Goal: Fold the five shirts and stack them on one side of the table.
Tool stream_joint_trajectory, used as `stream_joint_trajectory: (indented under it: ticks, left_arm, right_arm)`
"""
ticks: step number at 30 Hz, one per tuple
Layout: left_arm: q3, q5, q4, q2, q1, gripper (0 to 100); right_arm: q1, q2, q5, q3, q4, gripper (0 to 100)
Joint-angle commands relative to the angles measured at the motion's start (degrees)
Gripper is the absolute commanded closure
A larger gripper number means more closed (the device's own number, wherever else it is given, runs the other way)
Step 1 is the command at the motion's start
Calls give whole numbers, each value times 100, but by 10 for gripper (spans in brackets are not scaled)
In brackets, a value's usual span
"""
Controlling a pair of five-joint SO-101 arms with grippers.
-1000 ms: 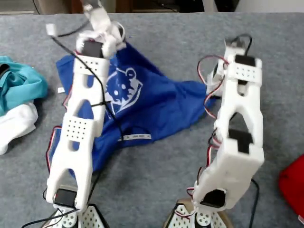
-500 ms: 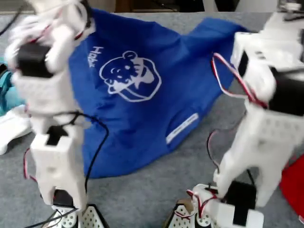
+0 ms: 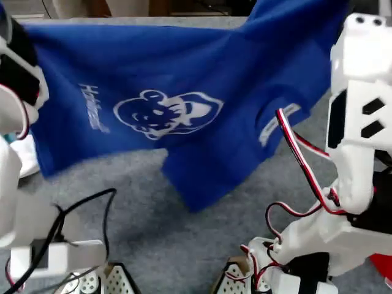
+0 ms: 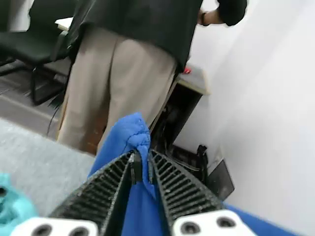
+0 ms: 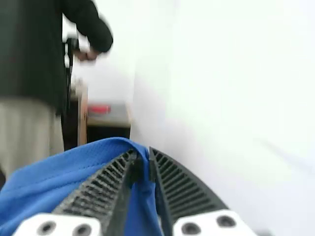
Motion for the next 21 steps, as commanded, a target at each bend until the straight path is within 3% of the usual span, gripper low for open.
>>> stream_joint_trajectory:
  ticks: [1,10,21]
  left_arm:
    - [1380,-185,62,-655,-62,981]
    - [4281,-334,44,-1851,-62,980]
    - [4053,-334,35,-2633,-343,980]
  right_arm:
    - [-251,31,158,-198,-624,995]
    - [-1358,40,1257,-462,-721,995]
    - [-1543,40,2215,-1226,-1284,995]
